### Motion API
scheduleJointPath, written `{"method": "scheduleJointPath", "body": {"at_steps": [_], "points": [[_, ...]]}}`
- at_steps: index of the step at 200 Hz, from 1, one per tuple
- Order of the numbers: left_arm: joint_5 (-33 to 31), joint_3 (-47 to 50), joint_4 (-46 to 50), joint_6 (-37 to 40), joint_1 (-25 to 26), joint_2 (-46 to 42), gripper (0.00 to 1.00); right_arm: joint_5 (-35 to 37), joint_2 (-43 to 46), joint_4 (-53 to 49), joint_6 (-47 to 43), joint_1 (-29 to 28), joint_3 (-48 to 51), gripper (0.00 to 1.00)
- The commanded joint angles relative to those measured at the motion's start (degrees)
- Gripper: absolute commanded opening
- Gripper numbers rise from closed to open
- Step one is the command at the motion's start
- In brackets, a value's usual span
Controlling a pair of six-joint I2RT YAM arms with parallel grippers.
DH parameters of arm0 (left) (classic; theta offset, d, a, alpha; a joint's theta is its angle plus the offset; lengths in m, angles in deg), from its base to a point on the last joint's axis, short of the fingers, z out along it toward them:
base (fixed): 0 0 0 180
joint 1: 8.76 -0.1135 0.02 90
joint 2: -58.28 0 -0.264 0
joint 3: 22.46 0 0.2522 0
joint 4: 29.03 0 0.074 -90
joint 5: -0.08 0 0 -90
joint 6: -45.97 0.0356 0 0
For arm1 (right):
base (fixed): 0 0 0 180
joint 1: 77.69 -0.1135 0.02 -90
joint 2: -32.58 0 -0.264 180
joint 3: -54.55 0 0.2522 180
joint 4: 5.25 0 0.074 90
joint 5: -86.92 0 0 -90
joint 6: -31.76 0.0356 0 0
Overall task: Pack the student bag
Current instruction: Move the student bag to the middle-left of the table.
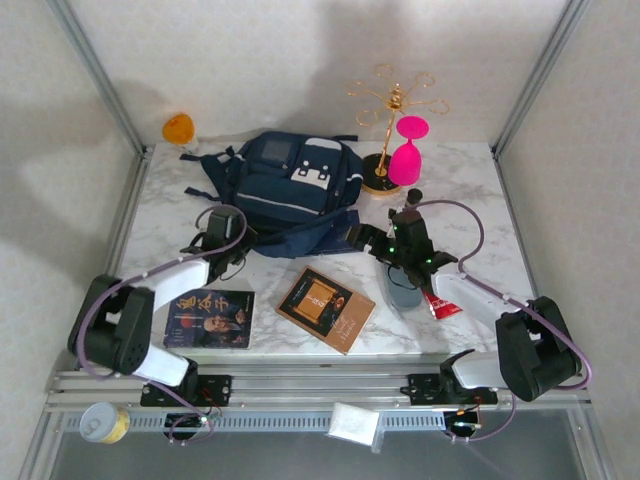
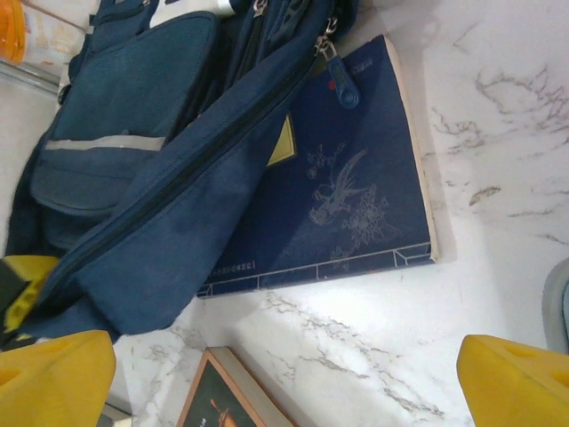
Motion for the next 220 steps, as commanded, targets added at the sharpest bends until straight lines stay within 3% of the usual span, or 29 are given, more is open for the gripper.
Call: {"method": "scheduleJointPath", "body": {"at_steps": [1, 44, 79, 104, 127, 132, 137, 154, 171, 195, 220], "points": [[5.2, -0.6, 3.4, 4.7, -0.4, -9.3, 0.00, 1.5, 2.2, -2.9, -1.4, -0.7, -2.9, 0.99], [10.2, 1.0, 18.6, 13.7, -9.4, -22.1, 0.00, 2.5, 3.5, -5.9, -0.7, -4.3, -4.2, 0.99], [7.5, 3.1, 26.3, 20.8, -16.0, -25.6, 0.00, 2.7, 1.3, -3.0, 2.5, -9.4, -3.6, 0.99], [7.9, 4.9, 25.0, 22.4, -17.3, -21.5, 0.07, 1.5, -2.1, -1.8, 3.2, -11.0, -5.2, 0.99], [3.5, 3.1, 26.8, 24.4, -17.5, -20.2, 0.20, 3.0, -2.9, -3.2, 2.5, -11.0, -6.2, 0.99], [2.3, 2.6, 27.5, 24.7, -17.5, -20.5, 0.28, 3.3, -2.7, -3.7, 2.3, -10.9, -6.3, 0.99], [1.0, 2.0, 28.4, 25.1, -17.5, -21.0, 0.36, 3.6, -2.6, -4.2, 2.1, -10.8, -6.6, 0.99], [-2.8, 0.4, 31.4, 26.3, -17.5, -23.2, 0.49, 3.9, -2.2, -5.5, 1.3, -10.3, -7.4, 0.99], [-1.9, -0.6, 33.8, 27.3, -16.7, -25.0, 0.59, 3.0, -2.5, -5.8, 1.4, -9.2, -7.9, 0.99], [-1.0, -0.3, 34.3, 23.6, -11.5, -28.8, 0.60, 0.0, -5.7, -5.4, 3.0, -6.6, -9.6, 0.99], [-1.0, 0.3, 32.1, 17.4, -1.9, -30.9, 0.61, -1.6, -12.9, -5.7, 2.1, -4.8, -14.9, 0.97]]}}
